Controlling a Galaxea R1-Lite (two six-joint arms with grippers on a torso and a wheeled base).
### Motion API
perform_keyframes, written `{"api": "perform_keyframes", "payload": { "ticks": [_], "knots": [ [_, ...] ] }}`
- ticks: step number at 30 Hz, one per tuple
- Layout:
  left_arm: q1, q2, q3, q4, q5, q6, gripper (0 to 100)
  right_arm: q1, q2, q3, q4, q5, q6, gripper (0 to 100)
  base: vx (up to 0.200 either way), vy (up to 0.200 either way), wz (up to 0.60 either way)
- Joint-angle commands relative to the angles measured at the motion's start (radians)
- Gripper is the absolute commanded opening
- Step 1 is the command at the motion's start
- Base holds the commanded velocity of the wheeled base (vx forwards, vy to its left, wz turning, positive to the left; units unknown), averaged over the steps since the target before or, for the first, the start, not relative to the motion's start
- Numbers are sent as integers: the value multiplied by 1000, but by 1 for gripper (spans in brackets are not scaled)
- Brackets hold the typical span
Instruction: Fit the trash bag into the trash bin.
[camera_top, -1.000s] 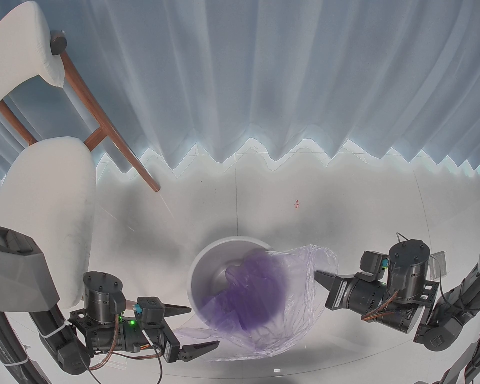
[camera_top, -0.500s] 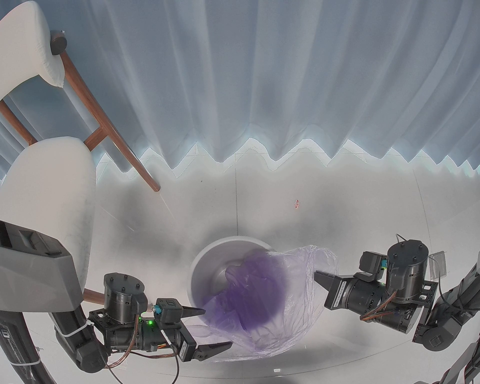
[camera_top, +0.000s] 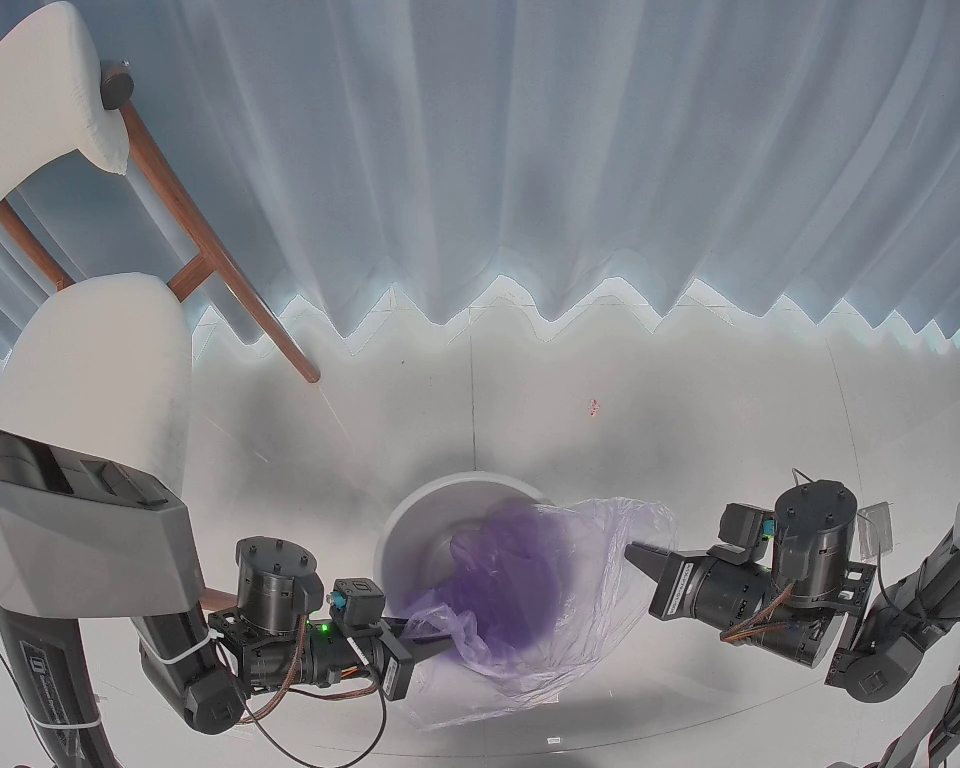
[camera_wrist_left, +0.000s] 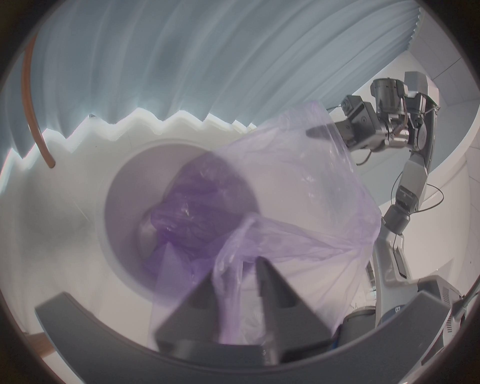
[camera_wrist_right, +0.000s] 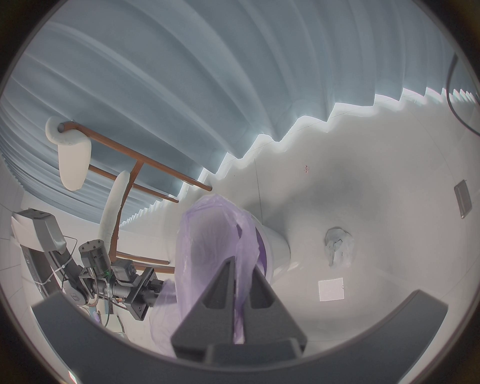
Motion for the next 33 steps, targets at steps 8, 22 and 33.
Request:
{"api": "perform_keyframes", "payload": {
  "ticks": [8, 22, 33],
  "knots": [
    [-3, -152, -31, -65, 51, -192, 0, -58, -24, -48, 0, 40, -5, 0, 0, 0, 0],
    [14, -247, -242, 297, 265, -417, 0, -151, 4, -266, 186, 242, -112, 0, 0, 0, 0],
    [35, -218, -260, 378, 377, -440, 0, -127, 176, -425, 293, 244, -150, 0, 0, 0, 0]
  ]
}}
